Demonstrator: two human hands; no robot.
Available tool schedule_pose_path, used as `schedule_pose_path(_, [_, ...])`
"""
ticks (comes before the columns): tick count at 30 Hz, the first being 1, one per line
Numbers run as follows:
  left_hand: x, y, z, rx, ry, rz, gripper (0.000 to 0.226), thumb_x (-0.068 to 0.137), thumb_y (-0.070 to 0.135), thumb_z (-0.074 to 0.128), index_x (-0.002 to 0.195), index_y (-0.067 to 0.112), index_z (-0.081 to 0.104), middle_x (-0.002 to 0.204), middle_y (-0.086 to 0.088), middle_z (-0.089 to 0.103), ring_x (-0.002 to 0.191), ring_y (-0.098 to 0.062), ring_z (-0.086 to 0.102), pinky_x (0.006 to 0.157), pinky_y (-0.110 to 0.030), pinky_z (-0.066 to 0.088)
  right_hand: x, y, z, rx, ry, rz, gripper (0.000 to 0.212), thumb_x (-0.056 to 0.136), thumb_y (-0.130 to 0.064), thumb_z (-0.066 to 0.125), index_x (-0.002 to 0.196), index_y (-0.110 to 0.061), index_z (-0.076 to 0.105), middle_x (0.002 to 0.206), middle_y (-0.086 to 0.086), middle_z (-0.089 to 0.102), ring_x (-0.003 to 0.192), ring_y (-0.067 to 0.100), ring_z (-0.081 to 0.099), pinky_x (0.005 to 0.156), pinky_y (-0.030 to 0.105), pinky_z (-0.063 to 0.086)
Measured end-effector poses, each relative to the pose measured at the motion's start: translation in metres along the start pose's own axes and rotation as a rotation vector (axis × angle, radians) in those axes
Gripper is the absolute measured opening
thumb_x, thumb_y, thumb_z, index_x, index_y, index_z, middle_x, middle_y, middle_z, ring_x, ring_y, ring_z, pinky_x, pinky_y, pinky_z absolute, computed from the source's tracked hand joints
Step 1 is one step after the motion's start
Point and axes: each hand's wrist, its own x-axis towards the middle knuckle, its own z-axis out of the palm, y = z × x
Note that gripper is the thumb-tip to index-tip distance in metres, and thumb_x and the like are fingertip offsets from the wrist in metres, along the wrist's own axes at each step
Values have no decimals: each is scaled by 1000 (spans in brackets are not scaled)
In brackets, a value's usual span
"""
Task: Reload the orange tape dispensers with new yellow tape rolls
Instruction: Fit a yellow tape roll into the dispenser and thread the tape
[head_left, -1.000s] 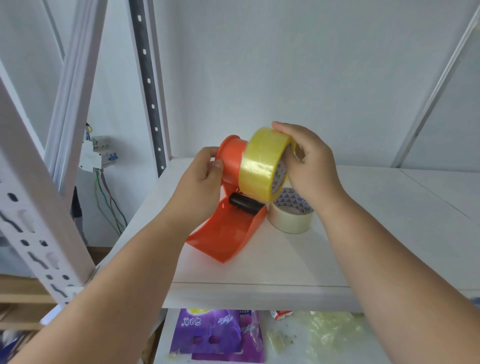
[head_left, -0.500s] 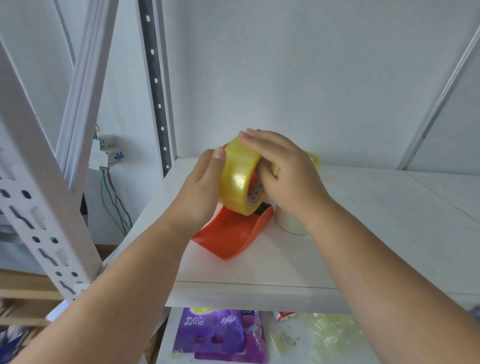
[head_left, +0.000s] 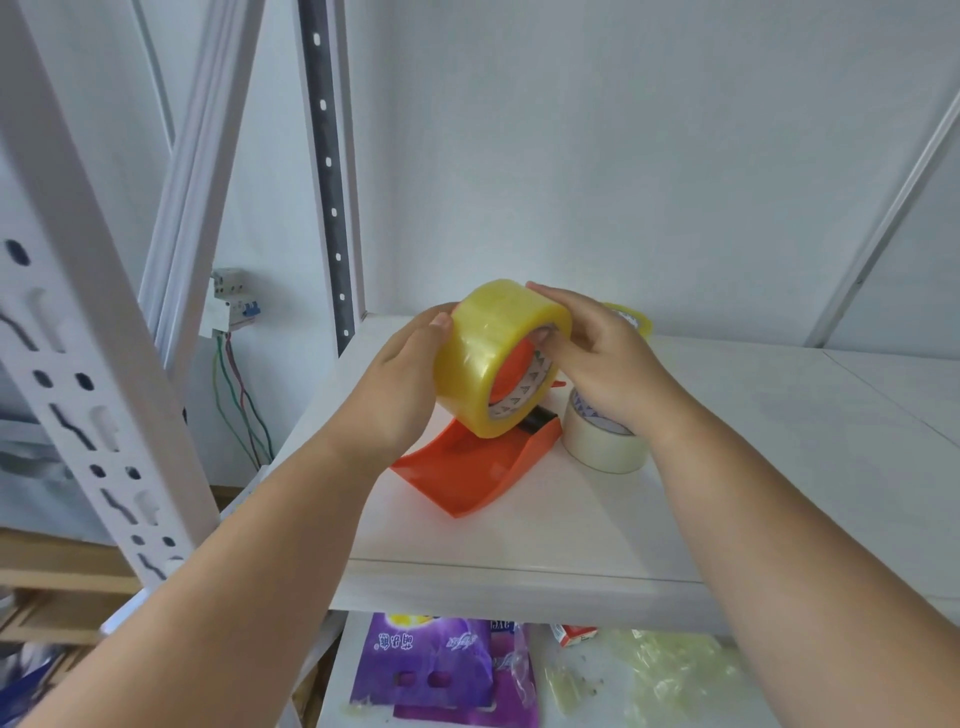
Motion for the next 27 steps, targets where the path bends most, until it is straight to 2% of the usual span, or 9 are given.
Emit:
schedule_pose_path(4, [-1, 1, 0, 3, 15, -1, 44, 94, 31, 31, 83, 49, 70, 96, 16, 70, 109, -16, 61, 104, -43, 42, 4, -2, -4, 107, -86, 50, 40, 91, -14, 56, 120, -42, 55, 121, -17, 60, 112, -5, 56, 93, 17, 44])
schedule_pose_path(6, [-3, 1, 2, 31, 9, 12, 44, 102, 30, 24, 89, 49, 62, 92, 22, 68, 105, -4, 61, 97, -24, 45, 7, -1, -9, 244, -156, 108, 41, 83, -16, 49, 116, -39, 58, 127, -4, 61, 115, 7, 56, 102, 29, 42])
schedule_pose_path(8, [-6, 2, 6, 55, -25, 32, 44, 104, 34, 15, 92, 47, 55, 80, 34, 66, 91, 17, 59, 76, 0, 42, 8, -1, -12, 350, -191, 119, 41, 83, -19, 43, 120, -30, 58, 130, 7, 60, 113, 17, 56, 102, 35, 40])
schedule_pose_path(10, [-7, 1, 10, 93, -35, 71, 45, 103, 39, 13, 92, 41, 57, 76, 30, 65, 77, 23, 56, 66, 6, 37, 9, 1, -13, 329, -183, 100, 32, 93, -27, 49, 123, -29, 58, 128, 2, 62, 118, 16, 57, 103, 35, 41])
schedule_pose_path(14, [-1, -3, 6, 138, 13, 63, 48, 102, 43, 21, 78, 20, 56, 68, 9, 52, 60, 7, 52, 62, 3, 37, 10, 6, -12, 243, -170, 111, 53, 61, -66, 71, 111, -48, 64, 133, -11, 58, 130, 7, 46, 115, 36, 27])
schedule_pose_path(18, [1, -7, 3, 171, 56, 12, 50, 102, 41, 24, 65, 14, 45, 58, 7, 42, 50, 1, 42, 52, 1, 35, 15, 9, -10, 235, -168, 128, 55, 62, -63, 70, 113, -44, 62, 132, -14, 58, 130, 5, 46, 115, 35, 27])
schedule_pose_path(21, [6, -8, 1, 152, 94, -27, 49, 103, 33, 25, 59, 19, 43, 44, 14, 44, 43, 3, 42, 48, -2, 34, 16, 9, -6, 236, -208, 101, 42, 75, -47, 68, 112, -29, 63, 112, -11, 69, 107, 5, 62, 93, 28, 46])
schedule_pose_path(24, [8, -10, -6, 187, 103, -28, 54, 100, 22, 26, 73, 41, 69, 64, 24, 66, 65, 7, 60, 68, -13, 47, 15, 5, -1, 245, -216, 84, 26, 77, -24, 68, 101, -20, 58, 88, -11, 69, 82, 4, 66, 73, 20, 50])
schedule_pose_path(27, [8, -15, -9, 243, 119, -57, 48, 96, 15, 29, 98, 43, 67, 90, 15, 70, 88, -7, 65, 81, -27, 51, 15, 7, 8, 49, -232, 54, 41, 64, -41, 77, 97, -28, 56, 100, -7, 67, 95, 9, 65, 85, 27, 50])
